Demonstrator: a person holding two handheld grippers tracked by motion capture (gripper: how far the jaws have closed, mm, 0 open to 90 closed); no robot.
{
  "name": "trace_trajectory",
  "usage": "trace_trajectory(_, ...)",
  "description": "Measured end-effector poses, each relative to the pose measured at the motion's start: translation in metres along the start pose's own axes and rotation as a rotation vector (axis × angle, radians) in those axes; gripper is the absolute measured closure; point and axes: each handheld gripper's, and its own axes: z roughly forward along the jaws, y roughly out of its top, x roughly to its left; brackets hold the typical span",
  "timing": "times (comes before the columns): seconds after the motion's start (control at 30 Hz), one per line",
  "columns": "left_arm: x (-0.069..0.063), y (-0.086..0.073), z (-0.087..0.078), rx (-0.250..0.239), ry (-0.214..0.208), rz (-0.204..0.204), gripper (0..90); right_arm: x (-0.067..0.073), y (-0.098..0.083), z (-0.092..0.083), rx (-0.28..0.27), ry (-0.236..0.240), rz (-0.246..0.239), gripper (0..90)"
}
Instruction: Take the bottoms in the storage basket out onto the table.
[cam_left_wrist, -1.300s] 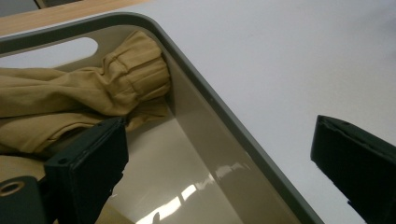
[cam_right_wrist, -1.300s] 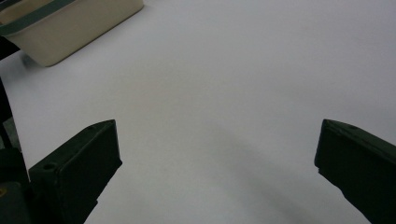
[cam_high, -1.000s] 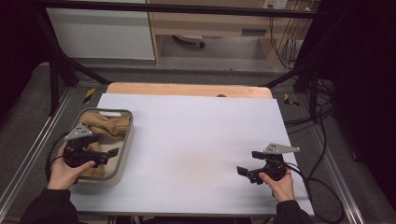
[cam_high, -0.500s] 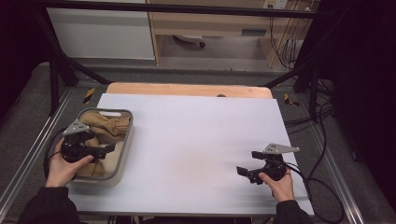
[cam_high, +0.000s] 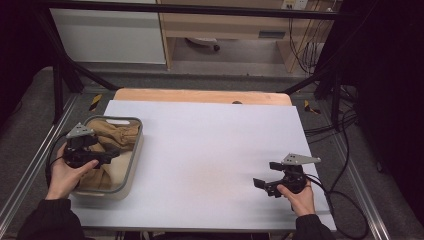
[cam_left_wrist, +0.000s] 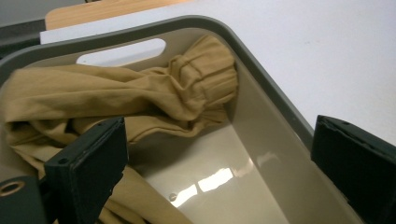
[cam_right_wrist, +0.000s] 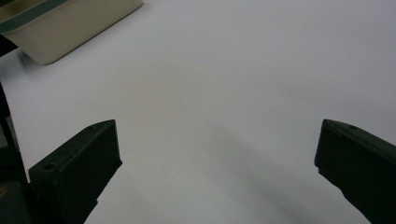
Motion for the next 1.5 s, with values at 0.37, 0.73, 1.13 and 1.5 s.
trace_trajectory(0.37, 0.011, 0.005, 0.004, 0.012, 0.040, -0.017, 4.0, 0.000, 0.000, 0.001, 0.003, -0.002, -0.001, 0.7)
trace_trajectory(0.73, 0.024, 0.000, 0.010, 0.030, 0.088, -0.042, 6.8, 0.000, 0.000, 0.001, 0.007, 0.000, 0.000, 0.7)
trace_trajectory(1.13, 0.030, -0.011, 0.023, 0.081, 0.173, -0.043, 18.8, 0.000, 0.000, 0.001, 0.005, 0.000, -0.003, 0.7)
trace_trajectory(1.5, 0.035, -0.021, 0.032, 0.112, 0.214, -0.029, 31.5, 0.000, 0.000, 0.000, 0.006, 0.000, -0.003, 0.7)
